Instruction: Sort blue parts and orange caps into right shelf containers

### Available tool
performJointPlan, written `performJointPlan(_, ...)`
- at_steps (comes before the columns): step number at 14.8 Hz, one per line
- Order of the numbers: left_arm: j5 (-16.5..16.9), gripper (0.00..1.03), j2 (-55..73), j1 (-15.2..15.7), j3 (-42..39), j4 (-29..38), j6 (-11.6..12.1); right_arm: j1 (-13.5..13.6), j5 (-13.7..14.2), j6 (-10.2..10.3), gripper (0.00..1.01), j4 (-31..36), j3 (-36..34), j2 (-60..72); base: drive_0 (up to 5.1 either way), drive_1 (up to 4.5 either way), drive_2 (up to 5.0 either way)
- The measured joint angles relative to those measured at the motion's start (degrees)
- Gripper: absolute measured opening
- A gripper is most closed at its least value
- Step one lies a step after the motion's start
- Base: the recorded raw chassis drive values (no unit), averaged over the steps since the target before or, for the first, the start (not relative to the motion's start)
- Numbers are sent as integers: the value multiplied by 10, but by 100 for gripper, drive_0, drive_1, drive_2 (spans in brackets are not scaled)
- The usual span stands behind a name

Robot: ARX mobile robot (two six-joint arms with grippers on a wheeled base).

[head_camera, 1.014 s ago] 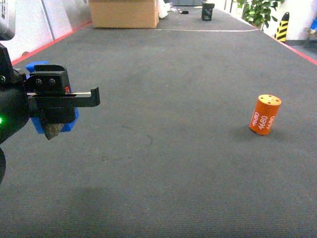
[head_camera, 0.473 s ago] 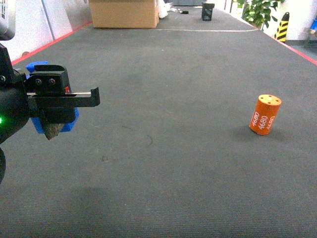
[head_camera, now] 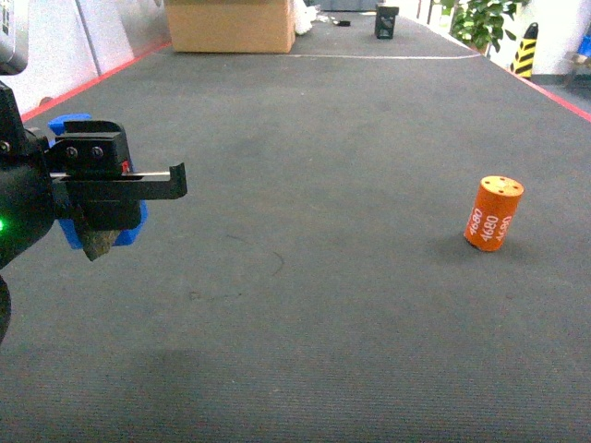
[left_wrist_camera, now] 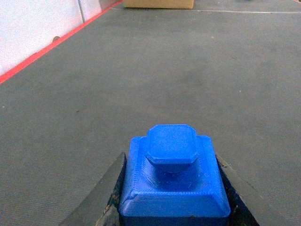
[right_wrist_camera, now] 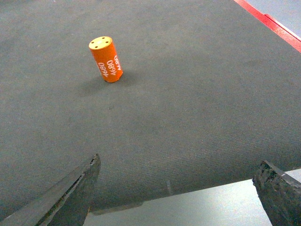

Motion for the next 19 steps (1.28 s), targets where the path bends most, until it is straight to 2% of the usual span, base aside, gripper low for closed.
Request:
performJointPlan(3,0,41,-1,0,0,0,0,-14,-9,1,98,42,0,36,0,0,0)
performJointPlan(7,0,41,-1,0,0,0,0,-12,-18,-10,98,166,-1,153,0,0,0)
performJointPlan(13,-1,41,-1,0,0,0,0,26,-24,-43,98,380,48,398,0,0,0)
performJointPlan(15,0,41,-1,0,0,0,0,59,-16,-49,98,448,89,518,0,0,0)
performJointPlan(19,0,41,-1,0,0,0,0,85,-8,-49,98,493,121,610,0,0,0)
